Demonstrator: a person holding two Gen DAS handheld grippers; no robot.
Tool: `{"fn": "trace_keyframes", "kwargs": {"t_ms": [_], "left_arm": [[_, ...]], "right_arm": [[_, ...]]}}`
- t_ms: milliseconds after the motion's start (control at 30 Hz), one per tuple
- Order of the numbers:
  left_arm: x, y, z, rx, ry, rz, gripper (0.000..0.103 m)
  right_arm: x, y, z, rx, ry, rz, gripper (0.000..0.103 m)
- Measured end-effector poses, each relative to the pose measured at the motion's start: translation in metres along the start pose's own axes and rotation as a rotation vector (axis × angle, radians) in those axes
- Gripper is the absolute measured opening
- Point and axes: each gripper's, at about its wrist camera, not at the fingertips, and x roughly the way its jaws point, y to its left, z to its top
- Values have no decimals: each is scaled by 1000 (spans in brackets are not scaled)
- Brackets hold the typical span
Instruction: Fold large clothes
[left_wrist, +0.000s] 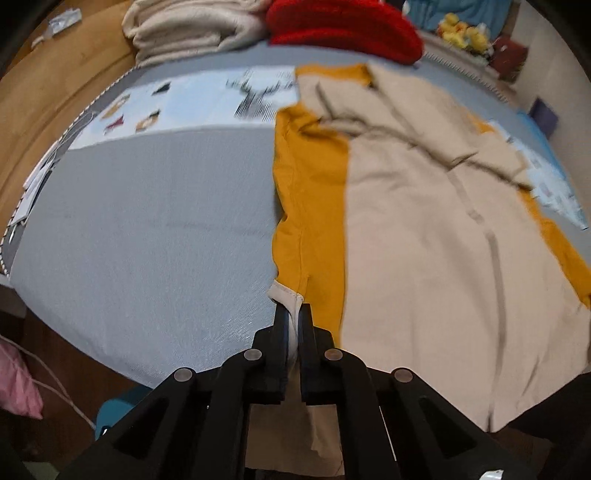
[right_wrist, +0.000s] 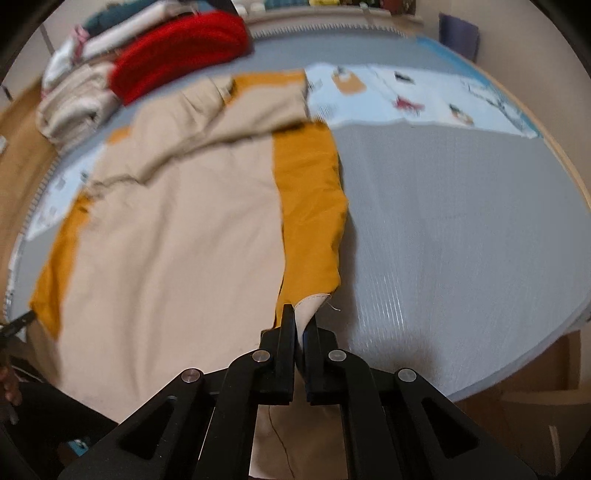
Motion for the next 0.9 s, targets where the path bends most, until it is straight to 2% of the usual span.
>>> {"fn": "trace_keyframes", "kwargs": {"t_ms": [233,500,667,900], "left_arm": [[-52,-4,9,21,-95,-75,3],[-85,-7,0,20,-114,-151,2],[-103,-5,-19,1,-108,-189,2],[-132,0,-45,-28,-102,-191,2]], "right_arm": [[-59,-12,6,15,-89,79,3],[-107,-13,6,-6,-157,123,3],[-134,-15,-13,-21,-187,157,3],[-178,-24,-61,-19,-239,224,3]]}}
